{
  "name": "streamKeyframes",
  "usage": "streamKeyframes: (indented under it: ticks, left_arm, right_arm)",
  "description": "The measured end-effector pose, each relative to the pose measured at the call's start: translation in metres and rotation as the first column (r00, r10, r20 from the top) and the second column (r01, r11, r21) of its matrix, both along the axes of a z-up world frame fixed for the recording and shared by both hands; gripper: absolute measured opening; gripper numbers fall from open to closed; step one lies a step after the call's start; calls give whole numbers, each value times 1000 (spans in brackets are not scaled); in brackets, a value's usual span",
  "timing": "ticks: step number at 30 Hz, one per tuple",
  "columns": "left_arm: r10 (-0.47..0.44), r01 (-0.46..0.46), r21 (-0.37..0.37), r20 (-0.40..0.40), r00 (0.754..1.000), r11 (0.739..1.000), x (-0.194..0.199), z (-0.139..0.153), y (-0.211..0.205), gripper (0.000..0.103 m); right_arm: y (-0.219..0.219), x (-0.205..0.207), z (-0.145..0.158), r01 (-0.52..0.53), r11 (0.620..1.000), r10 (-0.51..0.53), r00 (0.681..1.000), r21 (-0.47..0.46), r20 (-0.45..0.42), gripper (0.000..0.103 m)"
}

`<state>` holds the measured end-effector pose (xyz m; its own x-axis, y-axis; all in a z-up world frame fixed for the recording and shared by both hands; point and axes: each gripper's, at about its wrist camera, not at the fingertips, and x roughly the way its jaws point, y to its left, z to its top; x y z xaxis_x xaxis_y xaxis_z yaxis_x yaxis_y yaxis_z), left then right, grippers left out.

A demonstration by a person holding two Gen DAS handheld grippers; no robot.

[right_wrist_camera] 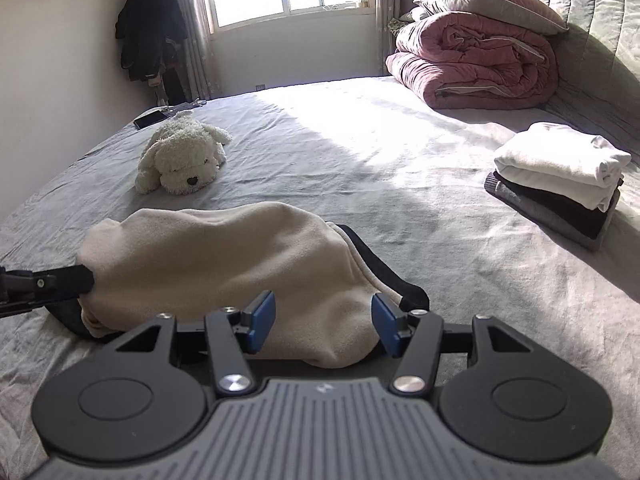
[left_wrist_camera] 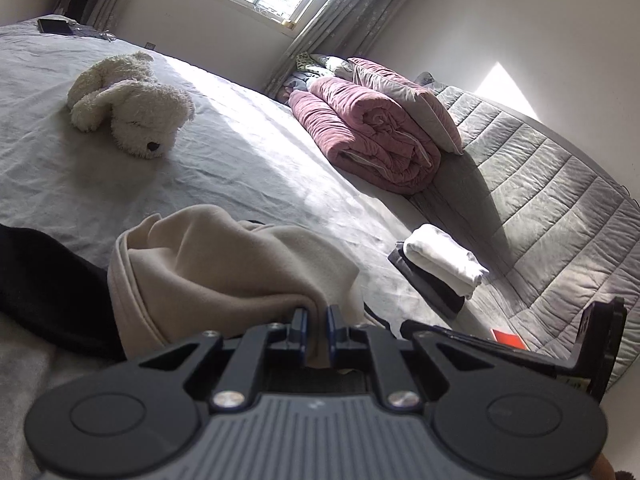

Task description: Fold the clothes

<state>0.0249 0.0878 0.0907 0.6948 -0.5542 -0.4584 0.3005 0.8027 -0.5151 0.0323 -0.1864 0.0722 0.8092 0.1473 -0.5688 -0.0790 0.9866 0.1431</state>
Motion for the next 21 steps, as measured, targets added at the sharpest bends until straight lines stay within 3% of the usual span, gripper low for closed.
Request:
streamKeyframes:
  ticks: [21]
  left_arm:
    - [-133,152,114,-158,978,982,-35,-56,-14,8]
  right_arm:
    - [28,24,-10,-15,1000,15,999,11,-41,64]
